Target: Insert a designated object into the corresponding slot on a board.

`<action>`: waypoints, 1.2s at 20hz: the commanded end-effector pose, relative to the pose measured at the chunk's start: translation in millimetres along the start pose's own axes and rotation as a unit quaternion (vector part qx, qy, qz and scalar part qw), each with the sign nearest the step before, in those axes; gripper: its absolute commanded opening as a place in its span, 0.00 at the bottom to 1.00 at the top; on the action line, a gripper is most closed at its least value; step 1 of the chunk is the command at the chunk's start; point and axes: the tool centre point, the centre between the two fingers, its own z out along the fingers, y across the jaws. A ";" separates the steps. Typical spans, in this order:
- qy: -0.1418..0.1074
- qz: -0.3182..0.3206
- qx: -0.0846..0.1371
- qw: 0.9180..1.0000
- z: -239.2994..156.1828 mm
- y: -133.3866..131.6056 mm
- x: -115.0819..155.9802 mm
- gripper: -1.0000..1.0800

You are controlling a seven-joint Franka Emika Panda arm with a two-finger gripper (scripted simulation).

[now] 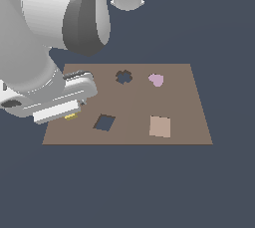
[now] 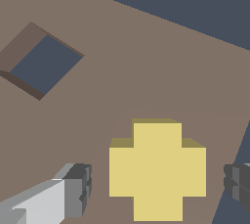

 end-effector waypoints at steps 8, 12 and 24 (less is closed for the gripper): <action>0.000 -0.001 0.000 1.000 18.4 0.2 0.8 0.96; 0.000 -0.001 0.000 1.000 20.1 0.3 0.8 0.00; 0.000 -0.001 0.000 1.000 15.5 0.4 1.2 0.00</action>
